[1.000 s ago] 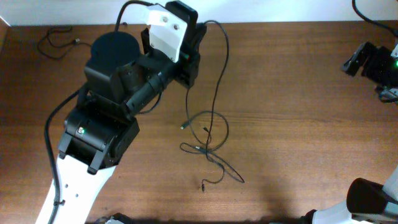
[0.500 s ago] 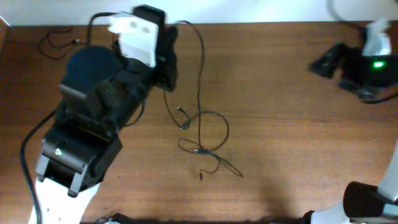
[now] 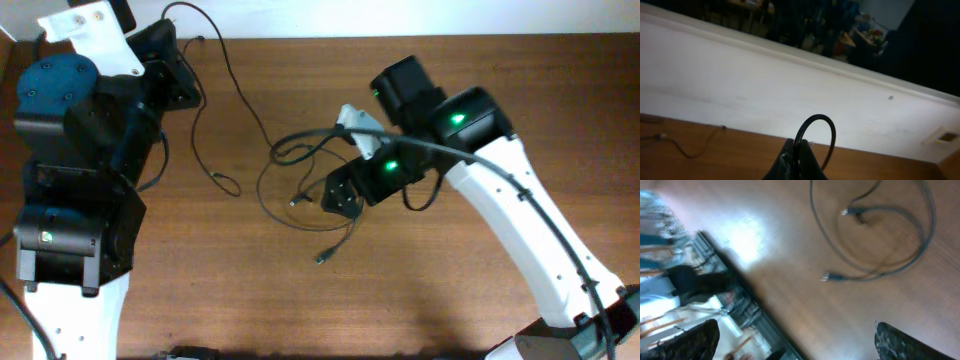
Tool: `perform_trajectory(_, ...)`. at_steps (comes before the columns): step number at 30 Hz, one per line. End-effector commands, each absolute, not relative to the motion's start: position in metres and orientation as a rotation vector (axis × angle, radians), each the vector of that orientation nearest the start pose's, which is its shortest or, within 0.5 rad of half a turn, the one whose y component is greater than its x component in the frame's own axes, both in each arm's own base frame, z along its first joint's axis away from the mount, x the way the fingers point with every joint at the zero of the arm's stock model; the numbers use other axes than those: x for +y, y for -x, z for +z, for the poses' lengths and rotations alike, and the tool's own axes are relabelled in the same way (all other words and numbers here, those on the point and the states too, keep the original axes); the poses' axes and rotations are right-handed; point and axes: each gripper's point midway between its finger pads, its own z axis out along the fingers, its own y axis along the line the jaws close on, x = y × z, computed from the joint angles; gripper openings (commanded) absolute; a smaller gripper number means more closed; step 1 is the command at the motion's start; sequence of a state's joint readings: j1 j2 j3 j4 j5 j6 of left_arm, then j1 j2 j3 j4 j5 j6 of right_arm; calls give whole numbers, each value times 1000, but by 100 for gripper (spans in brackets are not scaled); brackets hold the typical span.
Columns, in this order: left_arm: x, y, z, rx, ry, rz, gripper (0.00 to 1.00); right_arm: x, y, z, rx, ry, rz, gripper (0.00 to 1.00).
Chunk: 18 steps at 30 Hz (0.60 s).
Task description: Untangle cables
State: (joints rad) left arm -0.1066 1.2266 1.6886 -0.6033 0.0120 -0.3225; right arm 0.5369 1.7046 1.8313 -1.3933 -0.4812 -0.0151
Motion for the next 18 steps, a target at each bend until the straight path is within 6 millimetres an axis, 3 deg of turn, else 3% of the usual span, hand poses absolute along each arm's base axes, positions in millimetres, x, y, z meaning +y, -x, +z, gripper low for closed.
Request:
perform_trajectory(1,-47,-356,499,1695,166,-390,0,248,-285,221,2720,858,554,98)
perform_trajectory(9,-46,-348,488,1745,174,-383,0,267,-332,189,2546,811,560,98)
perform_trajectory(13,-46,-347,482,1770,177,-380,0,274,-343,172,2459,858,555,98)
perform_trajectory(18,-45,-346,481,1777,178,-380,0,247,-362,135,2443,838,294,99)
